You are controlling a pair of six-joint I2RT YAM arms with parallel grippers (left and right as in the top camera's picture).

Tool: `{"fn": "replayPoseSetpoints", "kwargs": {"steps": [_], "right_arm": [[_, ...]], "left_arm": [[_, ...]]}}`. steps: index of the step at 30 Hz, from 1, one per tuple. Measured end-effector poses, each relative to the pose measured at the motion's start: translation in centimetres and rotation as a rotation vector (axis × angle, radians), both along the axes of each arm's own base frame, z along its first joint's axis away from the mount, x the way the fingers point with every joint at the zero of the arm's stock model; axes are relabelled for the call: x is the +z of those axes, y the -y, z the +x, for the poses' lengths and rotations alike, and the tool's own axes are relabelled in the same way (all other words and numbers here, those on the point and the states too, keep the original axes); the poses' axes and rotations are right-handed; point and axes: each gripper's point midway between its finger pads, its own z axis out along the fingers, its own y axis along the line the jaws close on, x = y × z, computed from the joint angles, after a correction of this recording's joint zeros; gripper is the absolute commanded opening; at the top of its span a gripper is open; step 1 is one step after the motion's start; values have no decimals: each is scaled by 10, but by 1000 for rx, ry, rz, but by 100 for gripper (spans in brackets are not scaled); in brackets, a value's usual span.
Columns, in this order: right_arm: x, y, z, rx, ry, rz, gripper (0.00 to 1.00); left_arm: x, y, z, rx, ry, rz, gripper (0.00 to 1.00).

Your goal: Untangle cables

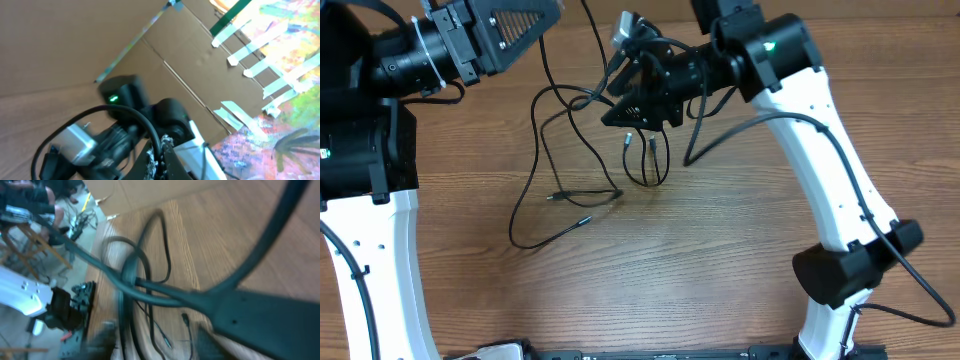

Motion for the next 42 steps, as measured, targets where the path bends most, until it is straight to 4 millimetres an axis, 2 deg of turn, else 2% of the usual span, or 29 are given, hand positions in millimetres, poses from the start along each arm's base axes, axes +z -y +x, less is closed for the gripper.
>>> {"fn": "replayPoseSetpoints", "kwargs": {"steps": [3, 7, 11, 15, 20, 27, 33, 37, 42], "right_arm": [[-12, -9, 1, 15, -25, -11, 4], [-14, -14, 2, 22, -19, -7, 4], [-16, 2, 12, -23, -47, -17, 4], [-20, 39, 31, -116, -103, -38, 4], [-16, 82, 48, -221, -138, -45, 4], [10, 125, 50, -326, -94, -34, 4], [33, 167, 53, -435, -30, -26, 4], [37, 198, 60, -520, -19, -35, 4], [36, 240, 71, -636, -24, -48, 4]], "left_arm": [[7, 0, -1, -3, 20, -8, 4], [6, -3, -2, -11, -4, -14, 4], [1, -26, 5, 20, -22, -11, 4], [-7, -50, 15, 46, -46, -11, 4], [-13, -64, 17, 36, -65, -10, 4], [-17, -77, 15, 20, -67, -4, 4], [-19, -104, 13, 66, -65, 0, 4], [-19, -119, 13, 109, -63, -1, 4], [-19, -121, 14, 116, -60, 0, 4]]}}
